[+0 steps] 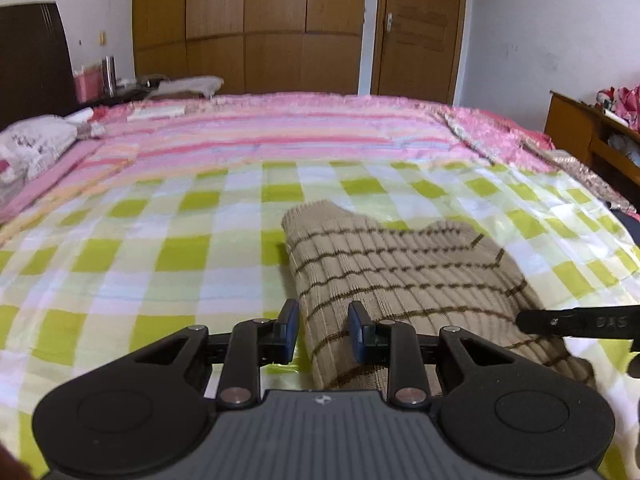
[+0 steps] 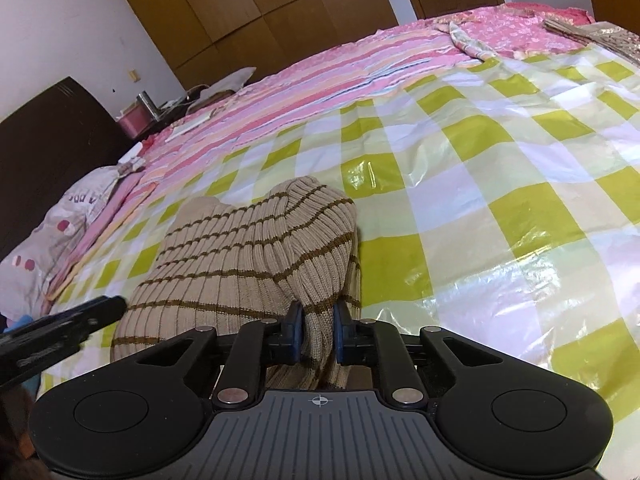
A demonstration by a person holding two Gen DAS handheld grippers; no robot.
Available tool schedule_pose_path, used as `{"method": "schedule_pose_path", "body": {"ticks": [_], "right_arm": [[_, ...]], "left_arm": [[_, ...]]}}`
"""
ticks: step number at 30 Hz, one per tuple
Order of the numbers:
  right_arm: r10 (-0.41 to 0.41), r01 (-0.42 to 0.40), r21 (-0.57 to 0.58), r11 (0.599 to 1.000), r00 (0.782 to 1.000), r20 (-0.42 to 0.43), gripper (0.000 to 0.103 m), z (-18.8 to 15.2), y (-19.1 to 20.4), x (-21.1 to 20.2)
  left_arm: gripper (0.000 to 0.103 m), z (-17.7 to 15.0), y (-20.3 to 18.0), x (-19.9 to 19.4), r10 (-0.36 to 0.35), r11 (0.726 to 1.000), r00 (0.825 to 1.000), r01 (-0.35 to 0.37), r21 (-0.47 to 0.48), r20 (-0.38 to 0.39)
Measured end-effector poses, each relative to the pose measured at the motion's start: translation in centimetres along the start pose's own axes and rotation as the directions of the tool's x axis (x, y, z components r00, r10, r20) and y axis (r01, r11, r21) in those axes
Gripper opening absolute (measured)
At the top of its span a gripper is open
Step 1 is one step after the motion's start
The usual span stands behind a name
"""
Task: Fold small clothes
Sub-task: 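Move both grippers to the end of the folded sweater strip, then close the right gripper on the strip end while the left gripper grasps it too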
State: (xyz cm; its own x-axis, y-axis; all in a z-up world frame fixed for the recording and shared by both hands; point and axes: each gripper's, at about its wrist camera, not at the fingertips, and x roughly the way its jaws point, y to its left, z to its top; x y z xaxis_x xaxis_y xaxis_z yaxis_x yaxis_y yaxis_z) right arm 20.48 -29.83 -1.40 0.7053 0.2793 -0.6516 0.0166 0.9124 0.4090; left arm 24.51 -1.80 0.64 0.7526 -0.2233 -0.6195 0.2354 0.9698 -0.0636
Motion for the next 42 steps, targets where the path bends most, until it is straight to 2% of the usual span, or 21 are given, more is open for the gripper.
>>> {"method": "schedule_pose_path", "body": {"ticks": [4,5,6,9,10,12,13,15,19,21,23,27,31,35,37,40,42], "right_arm": [[-0.003,0.003,-0.001,1.0,1.0,-0.01,0.016,0.2,0.1,0.1],[-0.004,0.004,-0.004,1.0,1.0,-0.011,0.021,0.3,0.3,0.0],[-0.006,0.006,-0.006,1.0,1.0,-0.009,0.022,0.4,0.4,-0.2],[0.011,-0.01,-0.004,1.0,1.0,0.019,0.024,1.1,0.9,-1.1],[0.017,-0.017,-0.001,1.0,0.999,0.032,0.027,1.5,1.1,-1.3],[0.012,-0.012,-0.005,1.0,0.997,0.072,0.042,2.4,1.3,-1.5],[0.002,0.0,-0.017,1.0,0.996,0.084,0.044,2.8,1.6,-1.3],[-0.026,0.029,-0.034,0.999,0.995,0.093,0.051,3.7,2.0,-0.4],[-0.091,0.097,-0.074,0.993,0.992,0.083,0.055,5.5,2.7,2.7],[-0.092,0.096,-0.079,0.992,0.994,0.056,0.059,6.1,2.7,4.2],[-0.099,0.1,-0.077,0.992,0.995,0.019,0.058,6.2,2.6,5.6],[-0.123,0.123,-0.082,0.989,0.992,-0.005,0.038,5.2,1.9,6.8],[-0.107,0.107,-0.032,0.994,0.994,0.005,0.03,4.9,0.7,6.3],[-0.104,0.104,0.012,0.994,0.995,-0.005,0.031,5.1,0.4,6.2],[-0.093,0.093,0.003,0.996,0.996,-0.013,0.037,5.2,0.7,5.9],[-0.083,0.083,-0.01,0.997,0.997,-0.004,0.038,5.1,1.2,4.5],[-0.062,0.062,-0.016,0.998,0.998,0.002,0.051,4.9,1.3,3.0]], "left_arm": [[0.034,-0.5,-0.6,0.9,0.026,0.998,1.0,-0.026,0.052,0.0],[0.034,-0.3,-0.7,0.8,0.029,0.997,1.0,-0.029,0.067,0.001],[0.034,-0.1,-0.8,0.6,0.028,0.997,1.0,-0.029,0.078,0.003],[0.034,0.4,-0.8,0.1,0.022,0.995,1.0,-0.024,0.093,0.021],[0.034,0.5,-0.7,-0.1,0.016,0.996,1.0,-0.019,0.091,0.027],[0.034,0.8,-0.8,-0.2,0.006,0.997,0.999,-0.009,0.081,0.036],[0.034,1.0,-0.9,-0.2,0.002,0.997,0.999,-0.005,0.077,0.038],[0.034,1.3,-1.2,0.1,0.0,0.997,0.999,-0.003,0.078,0.038],[0.034,1.8,-1.3,1.6,0.004,0.997,1.0,-0.006,0.073,0.026],[0.034,2.0,-1.0,2.5,-0.002,0.999,1.0,0.001,0.047,0.01],[0.034,2.0,-0.7,3.5,-0.006,0.999,1.0,0.007,0.035,-0.008],[0.035,1.4,-0.8,4.9,-0.001,0.999,1.0,0.003,0.053,-0.024],[0.041,1.4,-0.7,5.4,0.006,0.999,1.0,-0.005,0.05,-0.024],[0.042,1.6,-0.2,4.8,0.02,0.999,0.999,-0.019,0.042,-0.03],[0.042,1.7,0.0,3.9,0.025,0.999,0.999,-0.024,0.047,-0.025],[0.042,1.3,0.4,2.0,0.012,0.999,1.0,-0.012,0.045,-0.014],[0.042,0.9,0.8,0.7,-0.004,1.0,1.0,0.004,0.027,-0.018]]}}
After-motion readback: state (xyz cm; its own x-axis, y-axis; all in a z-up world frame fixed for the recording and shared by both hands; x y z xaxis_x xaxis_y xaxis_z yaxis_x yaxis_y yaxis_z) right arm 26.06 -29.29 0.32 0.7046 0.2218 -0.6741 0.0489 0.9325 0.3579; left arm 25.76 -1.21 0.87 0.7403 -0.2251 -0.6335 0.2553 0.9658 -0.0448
